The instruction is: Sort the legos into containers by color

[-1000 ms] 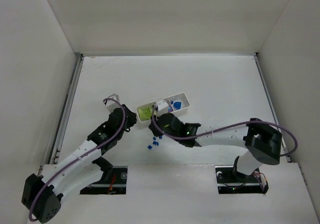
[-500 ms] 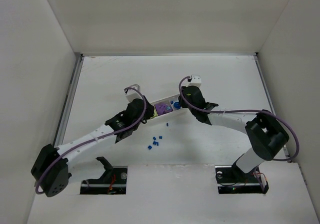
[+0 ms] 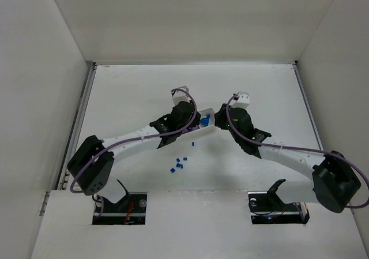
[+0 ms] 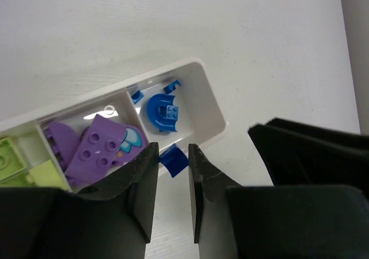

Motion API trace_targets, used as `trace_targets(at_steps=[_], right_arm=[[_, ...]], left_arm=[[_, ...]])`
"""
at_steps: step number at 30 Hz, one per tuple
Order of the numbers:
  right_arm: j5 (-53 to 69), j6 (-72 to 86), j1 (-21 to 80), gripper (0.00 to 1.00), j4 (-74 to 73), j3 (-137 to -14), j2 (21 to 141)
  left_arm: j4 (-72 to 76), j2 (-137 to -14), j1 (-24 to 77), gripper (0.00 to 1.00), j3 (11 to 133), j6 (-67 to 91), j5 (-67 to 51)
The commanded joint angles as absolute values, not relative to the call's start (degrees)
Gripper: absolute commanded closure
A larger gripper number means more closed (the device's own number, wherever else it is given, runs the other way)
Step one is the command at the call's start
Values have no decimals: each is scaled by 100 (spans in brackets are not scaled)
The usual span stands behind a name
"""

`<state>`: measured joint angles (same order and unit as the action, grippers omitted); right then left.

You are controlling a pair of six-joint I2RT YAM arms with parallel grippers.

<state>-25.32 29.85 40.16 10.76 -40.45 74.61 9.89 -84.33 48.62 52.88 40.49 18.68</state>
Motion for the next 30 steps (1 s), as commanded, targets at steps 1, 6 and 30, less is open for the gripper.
trace_targets(at_steps=[1, 6, 30], right_arm=[[-2795, 3357, 3951, 55, 1125, -3526, 6901], [-2742, 3568, 3986, 55, 1046, -2972, 6127], [-2487, 4008, 7008, 71, 1239, -3453, 7706]], left_arm=[[1362, -8875, 4908, 83, 5782, 3876, 1653], [1354, -9658, 4926, 80, 6318, 3744, 1582], [538, -6630, 5224, 74, 3755, 3577, 2495]])
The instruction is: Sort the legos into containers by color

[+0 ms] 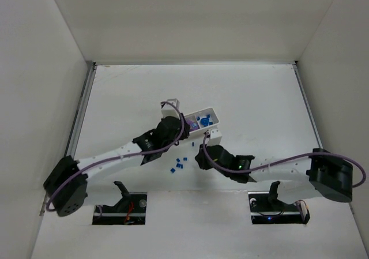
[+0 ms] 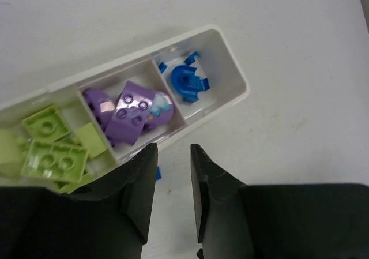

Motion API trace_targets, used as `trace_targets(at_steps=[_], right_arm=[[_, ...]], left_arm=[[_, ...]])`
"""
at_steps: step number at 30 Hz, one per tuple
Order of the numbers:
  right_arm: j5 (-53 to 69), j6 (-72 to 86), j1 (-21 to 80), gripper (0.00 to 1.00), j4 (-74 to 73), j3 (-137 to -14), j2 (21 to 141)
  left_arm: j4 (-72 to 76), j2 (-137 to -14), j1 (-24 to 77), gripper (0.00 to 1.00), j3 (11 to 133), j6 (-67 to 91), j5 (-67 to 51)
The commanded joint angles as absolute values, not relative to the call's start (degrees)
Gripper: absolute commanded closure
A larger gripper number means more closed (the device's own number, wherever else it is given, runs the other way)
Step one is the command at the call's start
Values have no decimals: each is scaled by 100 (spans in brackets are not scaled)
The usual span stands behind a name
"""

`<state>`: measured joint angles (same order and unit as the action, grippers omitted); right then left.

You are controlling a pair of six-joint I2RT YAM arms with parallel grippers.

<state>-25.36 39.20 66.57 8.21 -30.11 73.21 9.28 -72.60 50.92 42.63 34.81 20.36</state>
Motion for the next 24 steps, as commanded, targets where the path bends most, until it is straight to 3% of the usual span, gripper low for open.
trace_targets(at_steps=[1, 4, 9, 24], right_arm=[[-2487, 3999, 7140, 69, 1257, -3559, 7899], [-2496, 3981, 7395, 58, 1222, -3831, 8375], [-2461, 3964, 7571, 56, 1055, -4147, 8858], [-3146, 4017, 7580, 67, -43, -5062, 9712]], left_arm=[[336, -6349, 5286, 74, 3562, 3647, 2600], [-306, -5531, 5453, 74, 3113, 3936, 2821], [-1273, -4694, 5822, 73, 2637, 4613, 2944], [-1942, -4764, 6534, 71, 2320, 5168, 3103]])
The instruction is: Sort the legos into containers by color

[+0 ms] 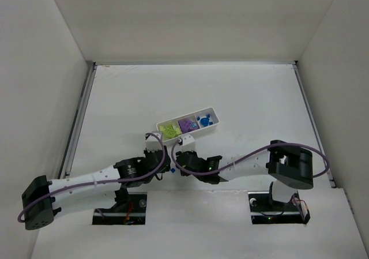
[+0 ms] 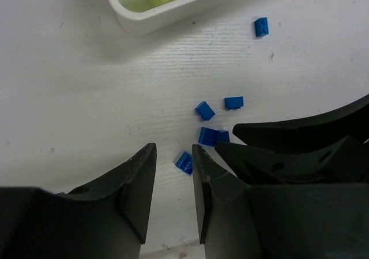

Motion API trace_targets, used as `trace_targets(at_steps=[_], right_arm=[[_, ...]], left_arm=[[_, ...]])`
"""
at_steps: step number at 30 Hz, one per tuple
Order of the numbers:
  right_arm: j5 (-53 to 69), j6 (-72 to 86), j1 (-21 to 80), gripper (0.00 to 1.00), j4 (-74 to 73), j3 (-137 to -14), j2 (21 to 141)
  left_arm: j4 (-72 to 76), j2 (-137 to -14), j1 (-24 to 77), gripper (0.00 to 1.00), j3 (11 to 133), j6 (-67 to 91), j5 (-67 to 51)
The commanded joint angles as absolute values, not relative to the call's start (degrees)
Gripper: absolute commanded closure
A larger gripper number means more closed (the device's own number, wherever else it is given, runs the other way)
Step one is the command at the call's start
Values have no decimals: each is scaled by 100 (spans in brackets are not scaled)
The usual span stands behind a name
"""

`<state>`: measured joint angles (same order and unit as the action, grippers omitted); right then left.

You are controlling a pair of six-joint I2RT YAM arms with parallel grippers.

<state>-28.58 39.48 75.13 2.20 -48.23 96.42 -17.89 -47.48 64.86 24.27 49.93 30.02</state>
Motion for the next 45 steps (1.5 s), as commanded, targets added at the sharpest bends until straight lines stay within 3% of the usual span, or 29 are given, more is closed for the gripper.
trace_targets(at_steps=[1, 9, 15, 23, 34, 45], right_arm=[[-3146, 4017, 7580, 67, -70, -5071, 9729], [-3085, 4034, 7580, 70, -158, -5159, 9844], [-3094, 4060, 7580, 79, -167, -5177, 9914], [-3305, 4008, 7493, 82, -88, -4756, 8905], [-3006, 3639, 6098, 82, 553, -4078, 7524], [-2277, 3164, 4092, 81, 1107, -4622, 8076]], left_arm=[[-1942, -4746, 6552, 71, 2294, 5177, 3068], [-1969, -4676, 6640, 70, 2162, 5388, 2804], [-1925, -4851, 6894, 70, 2180, 5449, 2742], [-1688, -5159, 7141, 69, 2188, 5520, 2751], [-1002, -5932, 7167, 66, 2188, 5072, 2742], [-782, -6407, 7123, 65, 2224, 4843, 2742]])
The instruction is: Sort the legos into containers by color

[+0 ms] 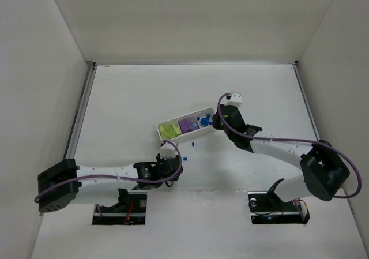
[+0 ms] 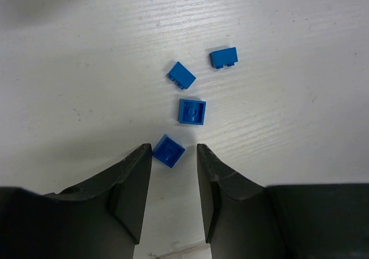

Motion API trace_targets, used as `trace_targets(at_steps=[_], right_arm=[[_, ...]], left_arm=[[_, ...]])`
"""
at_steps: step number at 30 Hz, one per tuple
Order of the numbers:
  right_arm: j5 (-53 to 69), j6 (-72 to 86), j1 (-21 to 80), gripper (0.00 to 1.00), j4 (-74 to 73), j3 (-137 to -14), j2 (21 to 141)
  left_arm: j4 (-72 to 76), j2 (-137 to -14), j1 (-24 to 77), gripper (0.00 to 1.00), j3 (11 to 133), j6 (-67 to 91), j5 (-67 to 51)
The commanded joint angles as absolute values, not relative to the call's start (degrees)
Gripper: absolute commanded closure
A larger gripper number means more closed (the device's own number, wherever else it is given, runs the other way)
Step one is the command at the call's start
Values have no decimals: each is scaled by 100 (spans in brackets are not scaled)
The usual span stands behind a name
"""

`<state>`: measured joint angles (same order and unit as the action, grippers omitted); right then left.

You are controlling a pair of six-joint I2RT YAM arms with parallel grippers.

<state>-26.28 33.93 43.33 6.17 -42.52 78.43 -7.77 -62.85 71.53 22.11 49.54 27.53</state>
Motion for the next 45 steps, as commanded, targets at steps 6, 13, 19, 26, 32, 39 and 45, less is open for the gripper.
trace_targets(at_steps=[6, 13, 19, 26, 32, 39, 45], right_arm=[[-2118, 3059, 3933, 79, 1169, -5027, 8718], [-2188, 3032, 3959, 62, 1178, -5054, 8755], [-2267, 3067, 4100, 60, 1178, -4747, 8359], [-2303, 3111, 4161, 59, 1178, -4395, 7867], [-2312, 3085, 4249, 55, 1116, -4123, 7357], [-2416, 3146, 4223, 53, 1063, -3710, 6716], [-2725, 3287, 4012, 59, 1037, -3174, 6039]], left_arm=[[-835, -6556, 7115, 67, 2259, 4755, 2742], [-914, -6636, 7115, 69, 2276, 4685, 2742], [-932, -6706, 7115, 73, 2285, 4650, 2742], [-1195, -6864, 7202, 83, 2443, 4720, 2882], [-1441, -6435, 7317, 87, 2759, 4764, 3120], [-1556, -5977, 7229, 87, 3427, 4571, 3173], [-345, -6599, 6535, 87, 4244, 3781, 3085]])
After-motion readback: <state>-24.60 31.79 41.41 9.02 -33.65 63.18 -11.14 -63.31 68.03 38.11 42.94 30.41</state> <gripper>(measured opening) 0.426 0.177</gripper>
